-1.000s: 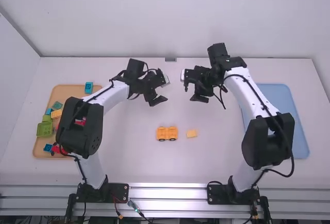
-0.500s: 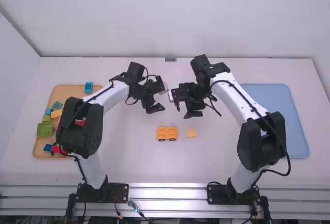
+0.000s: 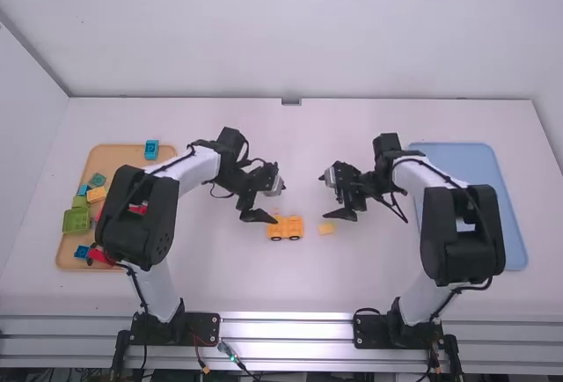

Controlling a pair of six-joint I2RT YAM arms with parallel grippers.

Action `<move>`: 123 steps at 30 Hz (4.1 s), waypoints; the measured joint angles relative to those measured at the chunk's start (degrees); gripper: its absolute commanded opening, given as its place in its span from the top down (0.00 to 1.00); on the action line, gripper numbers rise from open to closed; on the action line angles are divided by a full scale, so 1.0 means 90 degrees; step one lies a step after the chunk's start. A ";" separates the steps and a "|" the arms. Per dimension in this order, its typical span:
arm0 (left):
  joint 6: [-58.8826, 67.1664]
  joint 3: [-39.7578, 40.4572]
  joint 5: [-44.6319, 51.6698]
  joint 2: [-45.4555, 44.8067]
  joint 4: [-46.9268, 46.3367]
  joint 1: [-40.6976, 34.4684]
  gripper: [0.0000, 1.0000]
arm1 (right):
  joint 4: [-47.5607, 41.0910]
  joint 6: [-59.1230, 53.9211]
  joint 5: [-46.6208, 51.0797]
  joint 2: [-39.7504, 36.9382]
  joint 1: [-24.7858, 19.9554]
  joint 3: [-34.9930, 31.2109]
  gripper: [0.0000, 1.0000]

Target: Assemble lego blocks to make yellow taxi

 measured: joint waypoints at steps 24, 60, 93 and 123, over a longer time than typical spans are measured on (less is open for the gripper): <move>-0.3031 -0.3509 0.0767 0.0000 0.6800 0.0005 0.01 | 0.2579 0.1175 0.0469 0.0000 0.0044 -0.2074 0.03; -0.4097 -0.4116 0.0495 -0.0002 0.7718 0.0005 0.00 | 0.2565 0.0777 0.0357 0.1027 -0.0175 -0.1751 0.62; -0.3383 -0.3626 -0.0148 0.0597 0.7691 -0.0544 0.56 | 0.2441 0.1231 0.0151 -0.0092 0.0578 -0.1875 0.92; -0.3325 -0.2042 -0.0236 0.1307 0.6892 -0.0537 0.58 | 0.4653 0.3735 0.0483 0.0255 0.1037 -0.1831 0.98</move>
